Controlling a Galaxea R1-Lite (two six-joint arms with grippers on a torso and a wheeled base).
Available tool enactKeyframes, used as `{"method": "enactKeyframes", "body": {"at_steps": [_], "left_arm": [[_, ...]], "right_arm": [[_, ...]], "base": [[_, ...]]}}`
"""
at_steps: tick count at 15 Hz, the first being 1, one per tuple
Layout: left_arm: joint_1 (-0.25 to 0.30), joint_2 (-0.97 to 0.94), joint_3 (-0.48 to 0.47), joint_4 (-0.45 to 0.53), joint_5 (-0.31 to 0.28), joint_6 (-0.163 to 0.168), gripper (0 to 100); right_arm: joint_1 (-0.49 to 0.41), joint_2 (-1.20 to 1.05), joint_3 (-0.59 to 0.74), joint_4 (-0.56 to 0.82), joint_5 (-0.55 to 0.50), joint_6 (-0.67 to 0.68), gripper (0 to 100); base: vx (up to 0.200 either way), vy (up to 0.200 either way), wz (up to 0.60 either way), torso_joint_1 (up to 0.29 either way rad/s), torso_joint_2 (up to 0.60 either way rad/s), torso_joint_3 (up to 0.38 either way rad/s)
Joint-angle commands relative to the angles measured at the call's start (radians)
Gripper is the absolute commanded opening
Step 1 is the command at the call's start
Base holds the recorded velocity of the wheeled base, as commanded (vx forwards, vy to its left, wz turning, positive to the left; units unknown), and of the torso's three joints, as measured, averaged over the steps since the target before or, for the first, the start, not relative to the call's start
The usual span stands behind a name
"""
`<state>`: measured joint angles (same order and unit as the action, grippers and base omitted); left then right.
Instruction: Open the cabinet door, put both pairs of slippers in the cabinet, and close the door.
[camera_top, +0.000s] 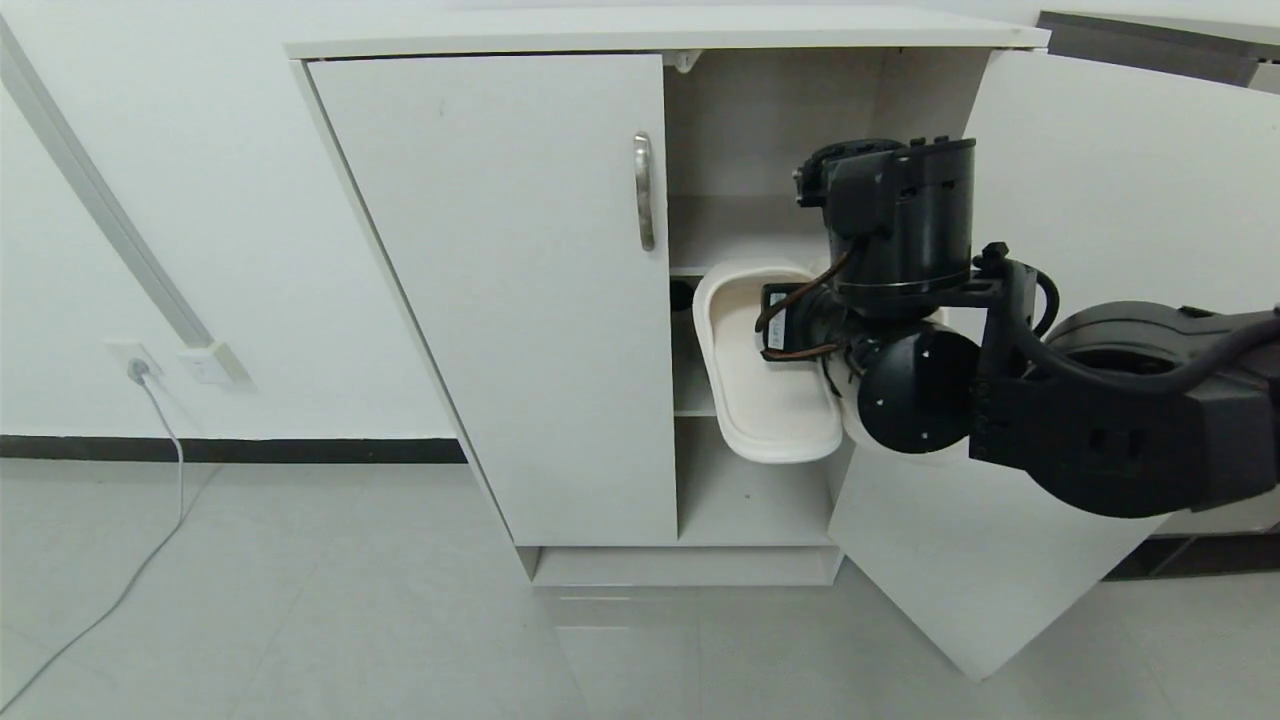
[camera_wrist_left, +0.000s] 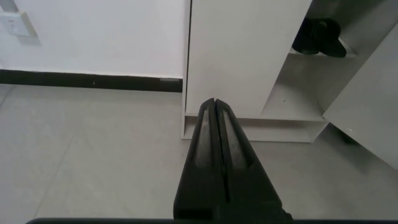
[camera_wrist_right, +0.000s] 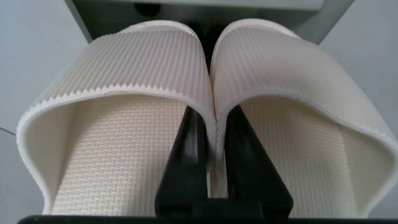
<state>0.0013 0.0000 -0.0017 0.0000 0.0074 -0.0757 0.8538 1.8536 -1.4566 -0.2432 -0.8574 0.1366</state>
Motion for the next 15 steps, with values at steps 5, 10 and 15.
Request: {"method": "enactKeyframes", "body": {"at_steps": [5,10,15], "left_arm": [[0.000,0.002,0.000,0.000,0.000,0.001,0],[0.000,0.000,0.000,0.000,0.000,0.001,0],[0.000,0.002,0.000,0.000,0.000,0.001,0]], "right_arm": [[-0.048,0.019,-0.013,-0.024,0.023,-0.003,0],[-0.056,0.027,-0.013,-0.024,0.044,-0.006,0],[-0.056,0.039,-0.013,-0.024,0.046,-0.006,0]], "base": [[0.000,0.000,0.00,0.000,0.00,0.000],[0.160,0.000,0.00,-0.001,0.00,0.004],[0.200,0.000,0.00,0.008,0.00,0.001]]}}
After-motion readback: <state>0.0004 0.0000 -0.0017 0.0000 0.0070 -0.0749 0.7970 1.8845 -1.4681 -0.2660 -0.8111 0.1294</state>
